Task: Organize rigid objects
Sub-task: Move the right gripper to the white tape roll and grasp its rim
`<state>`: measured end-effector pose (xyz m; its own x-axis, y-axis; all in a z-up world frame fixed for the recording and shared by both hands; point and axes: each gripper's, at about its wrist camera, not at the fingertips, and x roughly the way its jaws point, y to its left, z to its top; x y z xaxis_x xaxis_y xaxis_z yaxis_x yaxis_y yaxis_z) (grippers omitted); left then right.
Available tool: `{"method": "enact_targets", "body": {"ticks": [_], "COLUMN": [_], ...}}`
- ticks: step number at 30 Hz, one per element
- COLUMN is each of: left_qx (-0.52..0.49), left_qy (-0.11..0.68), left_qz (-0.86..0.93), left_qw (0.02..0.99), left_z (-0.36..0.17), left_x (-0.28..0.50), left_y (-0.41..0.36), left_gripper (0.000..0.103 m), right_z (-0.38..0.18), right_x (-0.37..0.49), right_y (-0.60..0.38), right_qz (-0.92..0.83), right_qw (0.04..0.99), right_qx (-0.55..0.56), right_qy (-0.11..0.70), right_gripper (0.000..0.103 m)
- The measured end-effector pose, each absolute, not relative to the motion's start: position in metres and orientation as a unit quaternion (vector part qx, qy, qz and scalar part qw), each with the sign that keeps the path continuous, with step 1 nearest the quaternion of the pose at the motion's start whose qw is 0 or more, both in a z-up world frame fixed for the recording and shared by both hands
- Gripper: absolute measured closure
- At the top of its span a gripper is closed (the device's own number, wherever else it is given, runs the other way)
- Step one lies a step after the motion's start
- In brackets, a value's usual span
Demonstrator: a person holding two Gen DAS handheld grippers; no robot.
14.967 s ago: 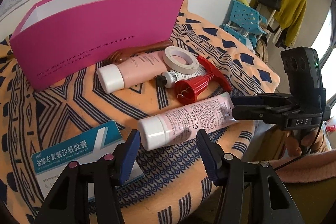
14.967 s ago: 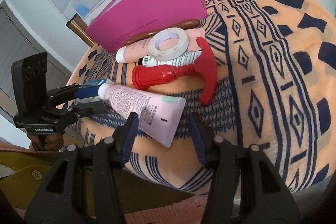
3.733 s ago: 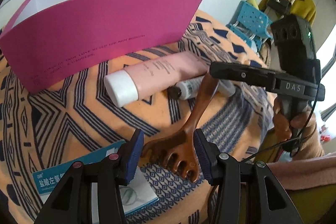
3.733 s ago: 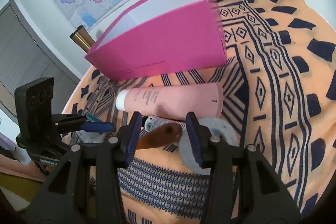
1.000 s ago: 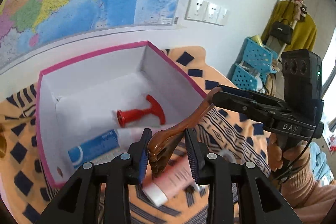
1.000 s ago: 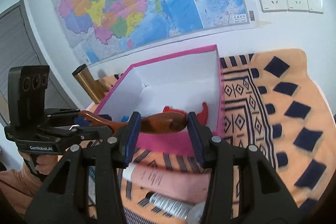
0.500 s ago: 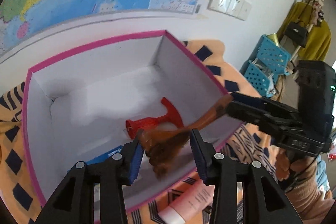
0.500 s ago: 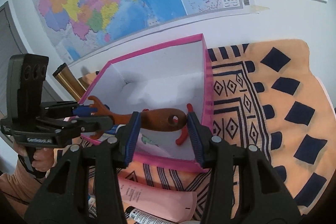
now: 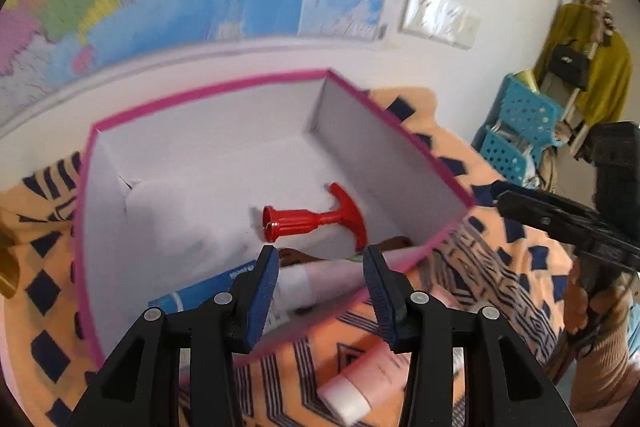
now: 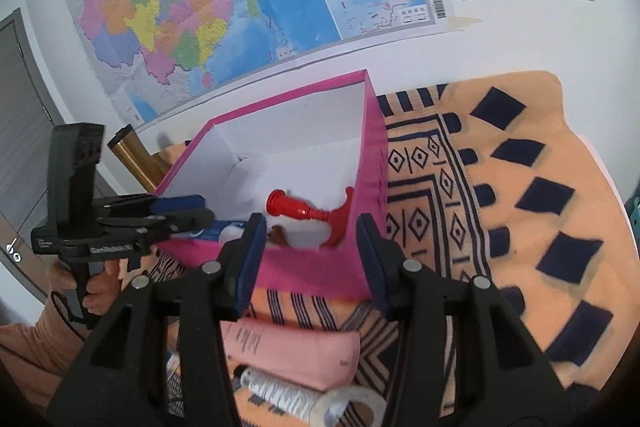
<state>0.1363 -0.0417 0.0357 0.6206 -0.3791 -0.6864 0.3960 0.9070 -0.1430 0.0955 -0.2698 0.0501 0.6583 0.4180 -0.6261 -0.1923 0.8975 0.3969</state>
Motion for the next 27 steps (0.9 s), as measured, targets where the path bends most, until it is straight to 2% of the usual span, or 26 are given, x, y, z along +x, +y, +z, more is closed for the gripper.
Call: {"method": "enact_targets", "body": {"ticks": [8, 16, 27], "left_qx": [0.000, -0.011, 0.000], "left_qy": [0.347, 0.386, 0.428], "left_qz": [-0.264, -0.308, -0.329], "left_qw": [0.900, 0.869, 0.842], "left_z": [0.032, -0.002, -0.029], "left_x": [0.076, 0.055, 0.050], "left_y": [-0.050, -0.084, -0.113], "left_gripper": [0.056, 0.056, 0.056], "right_z": [0.028, -0.018, -0.034], "right_x": [0.052, 0.025, 0.016], "right_y": [-0.279, -0.276, -0.275], "right_qz": [0.150, 0.136, 0.134], "right_qw": [0.888, 0.861, 0.858], "right_qx": [0.124, 0.096, 0.075], "right_qy": [0.417, 0.482, 0.490], "right_gripper": [0.054, 0.054, 0.063]}}
